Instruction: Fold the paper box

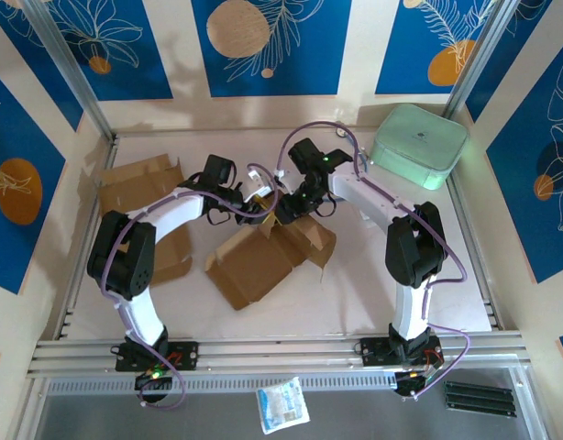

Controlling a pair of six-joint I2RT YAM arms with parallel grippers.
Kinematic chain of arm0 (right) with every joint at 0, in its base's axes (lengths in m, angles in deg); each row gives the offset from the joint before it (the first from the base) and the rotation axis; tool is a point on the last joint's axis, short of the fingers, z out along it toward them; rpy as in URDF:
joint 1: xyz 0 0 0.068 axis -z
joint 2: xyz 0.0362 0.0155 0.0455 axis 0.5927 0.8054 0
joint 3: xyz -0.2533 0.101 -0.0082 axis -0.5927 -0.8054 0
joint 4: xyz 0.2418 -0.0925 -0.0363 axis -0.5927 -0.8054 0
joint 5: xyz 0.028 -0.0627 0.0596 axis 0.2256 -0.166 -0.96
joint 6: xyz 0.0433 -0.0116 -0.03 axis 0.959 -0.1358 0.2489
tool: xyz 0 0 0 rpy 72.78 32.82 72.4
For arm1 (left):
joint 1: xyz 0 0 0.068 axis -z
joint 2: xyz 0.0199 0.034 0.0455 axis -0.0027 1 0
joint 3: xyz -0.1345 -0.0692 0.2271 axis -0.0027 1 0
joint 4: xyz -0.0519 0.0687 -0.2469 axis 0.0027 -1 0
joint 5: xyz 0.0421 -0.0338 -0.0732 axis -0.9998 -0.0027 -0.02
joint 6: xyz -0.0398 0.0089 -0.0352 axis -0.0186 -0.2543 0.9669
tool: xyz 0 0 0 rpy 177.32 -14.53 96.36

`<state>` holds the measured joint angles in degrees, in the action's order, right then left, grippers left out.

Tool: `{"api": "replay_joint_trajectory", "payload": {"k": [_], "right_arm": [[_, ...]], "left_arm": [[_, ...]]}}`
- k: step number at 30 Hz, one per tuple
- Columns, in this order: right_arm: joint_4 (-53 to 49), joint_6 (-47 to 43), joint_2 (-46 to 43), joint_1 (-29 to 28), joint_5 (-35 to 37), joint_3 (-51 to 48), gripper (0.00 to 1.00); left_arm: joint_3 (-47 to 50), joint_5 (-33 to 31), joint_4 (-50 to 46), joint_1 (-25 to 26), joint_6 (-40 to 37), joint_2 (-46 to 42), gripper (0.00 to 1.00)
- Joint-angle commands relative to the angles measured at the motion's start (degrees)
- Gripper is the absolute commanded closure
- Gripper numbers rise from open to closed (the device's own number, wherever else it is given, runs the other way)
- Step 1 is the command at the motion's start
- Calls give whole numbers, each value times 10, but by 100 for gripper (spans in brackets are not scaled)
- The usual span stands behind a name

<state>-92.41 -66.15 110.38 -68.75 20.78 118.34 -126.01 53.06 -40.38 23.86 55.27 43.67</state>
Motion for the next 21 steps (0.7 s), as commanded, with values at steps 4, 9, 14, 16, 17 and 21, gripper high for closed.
{"api": "replay_joint_trajectory", "payload": {"k": [4, 9, 14, 16, 17, 21], "right_arm": [[-12, 12, -1, 3, -77, 26, 48], [4, 30, 1, 7, -89, 25, 49], [13, 59, 6, 16, -80, 22, 51], [13, 70, 9, 21, -71, 20, 51], [15, 78, 9, 24, -70, 18, 51], [29, 102, 7, 33, -92, 9, 49]], "left_arm": [[-12, -21, 1, 17, -7, 28, 62], [-10, -21, 15, 29, 5, 28, 54], [-3, -24, 27, 33, 31, 33, 61], [3, -23, 35, 33, 48, 31, 63], [6, -23, 38, 34, 56, 29, 64], [17, -35, 53, 39, 96, 26, 70]]}}
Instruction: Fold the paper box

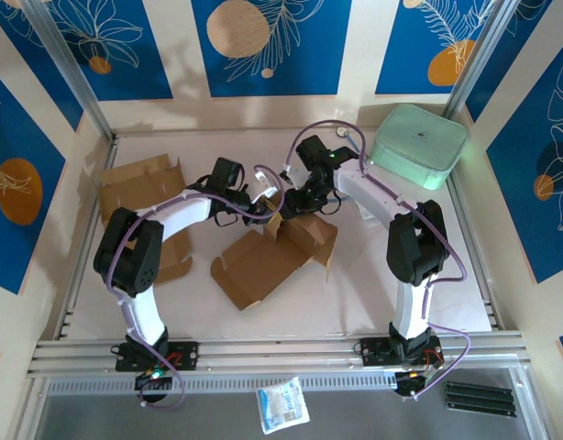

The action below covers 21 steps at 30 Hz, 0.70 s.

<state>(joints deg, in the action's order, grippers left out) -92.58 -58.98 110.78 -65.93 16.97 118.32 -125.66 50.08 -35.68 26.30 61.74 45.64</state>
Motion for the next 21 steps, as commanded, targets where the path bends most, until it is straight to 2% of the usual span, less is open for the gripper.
{"api": "replay_joint_trajectory", "payload": {"k": [1, 3, 6, 10, 16, 21], "right_arm": [[34, 35, 2, 7, -61, 7, 49], [43, 45, -1, 12, -81, 4, 48], [68, 67, -12, 25, -116, -11, 48], [84, 89, -13, 37, -131, -24, 50], [96, 99, -10, 35, -153, -37, 50], [95, 98, -17, 35, -147, -36, 47]], "left_arm": [[15, -8, 7, 18, 37, 5, 70], [21, -21, 7, 26, 39, 5, 69], [23, -40, -1, 31, 37, 10, 59], [19, -36, -2, 32, 43, 21, 59], [-6, -48, -10, 37, 62, 36, 73], [-19, -116, -21, 41, 77, 48, 90]]}}
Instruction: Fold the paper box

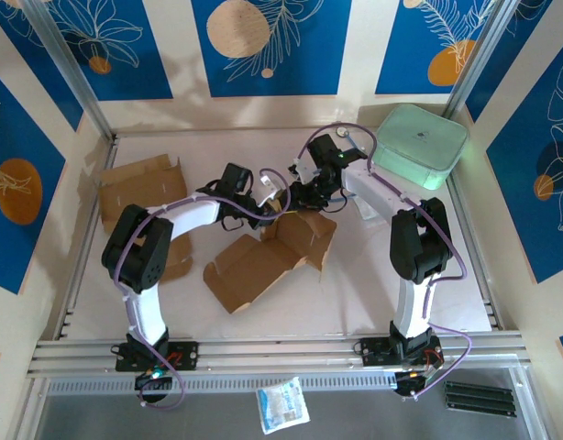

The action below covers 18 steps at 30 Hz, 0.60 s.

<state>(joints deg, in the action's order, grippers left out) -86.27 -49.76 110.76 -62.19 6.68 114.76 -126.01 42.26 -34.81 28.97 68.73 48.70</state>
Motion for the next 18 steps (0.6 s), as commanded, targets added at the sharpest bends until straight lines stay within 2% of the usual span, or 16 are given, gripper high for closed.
{"api": "replay_joint_trajectory", "payload": {"k": [1, 4, 7, 8, 10, 11, 18], "right_arm": [[31, 6, -18, -3, -42, -1, 45], [30, 8, -21, -4, -38, -1, 44], [30, 7, -20, -5, -40, -1, 44], [30, 6, -19, -5, -41, -1, 44], [25, 5, -17, -6, -40, 1, 44], [23, 5, -18, -6, -39, 3, 42], [39, 27, -75, 11, 0, -27, 20]], "left_arm": [[-17, -46, -30, 15, 11, 19, 93], [-12, -59, -21, 19, 24, 19, 95], [-5, -61, 0, 23, 38, 18, 84], [-3, -58, 6, 24, 42, 17, 84], [-4, -59, 11, 26, 48, 21, 92], [-6, -65, 10, 27, 50, 24, 100], [12, -104, 38, 32, 70, 20, 100]]}}
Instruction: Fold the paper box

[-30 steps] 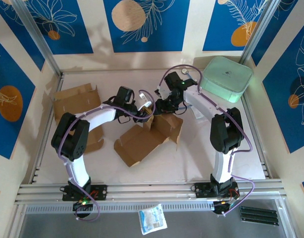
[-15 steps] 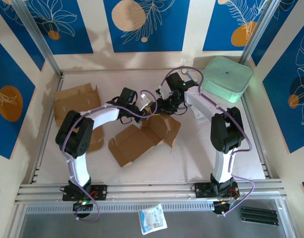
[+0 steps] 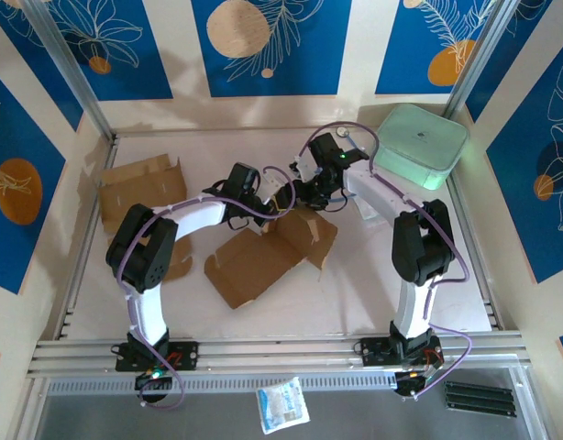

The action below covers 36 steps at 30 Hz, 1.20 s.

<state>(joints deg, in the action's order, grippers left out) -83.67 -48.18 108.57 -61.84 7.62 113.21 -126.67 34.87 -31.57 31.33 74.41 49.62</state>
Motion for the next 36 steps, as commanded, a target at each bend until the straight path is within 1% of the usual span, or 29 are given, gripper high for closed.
{"api": "replay_joint_trajectory", "payload": {"k": [1, 3, 7, 8, 10, 12, 14, 15, 17, 19, 24, 26, 29, 31, 33, 36], "right_arm": [[17, 14, -66, 13, -11, -19, 13], [22, 14, -91, 19, -12, -35, 10], [24, 15, -139, 32, 2, -76, 9], [26, 19, -150, 37, 8, -87, 9], [28, 31, -170, 45, 32, -107, 9], [25, 42, -187, 51, 51, -118, 9], [25, 53, -205, 52, 66, -128, 10], [28, 57, -212, 53, 68, -132, 9], [31, 72, -229, 52, 79, -139, 10], [33, 86, -244, 52, 94, -143, 10], [15, 136, -277, 52, 162, -147, 10], [3, 160, -287, 51, 193, -149, 10], [-10, 188, -295, 50, 217, -154, 10], [-9, 190, -296, 49, 207, -158, 10], [-10, 188, -292, 43, 202, -159, 10], [-14, 177, -281, 30, 197, -149, 11]], "left_arm": [[23, -34, 10, 8, 16, 9, 100], [28, -34, 15, 9, 20, 8, 100], [31, -22, 19, 9, 27, 7, 100], [31, -23, 19, 9, 30, 6, 97], [28, -22, 18, 9, 35, 3, 84], [21, -22, 14, 9, 40, 2, 80], [11, -23, 11, 9, 46, 2, 81], [6, -21, 9, 10, 49, 4, 84], [-9, -16, 0, 9, 60, 10, 94], [-18, -18, -8, 10, 73, 16, 100], [-21, -45, -47, 11, 128, 6, 99], [-16, -71, -80, 12, 165, -4, 96], [-3, -92, -122, 14, 210, -23, 93], [19, -102, -132, 16, 240, -44, 89], [38, -106, -138, 16, 262, -65, 81], [50, -118, -150, 17, 279, -91, 77]]}}
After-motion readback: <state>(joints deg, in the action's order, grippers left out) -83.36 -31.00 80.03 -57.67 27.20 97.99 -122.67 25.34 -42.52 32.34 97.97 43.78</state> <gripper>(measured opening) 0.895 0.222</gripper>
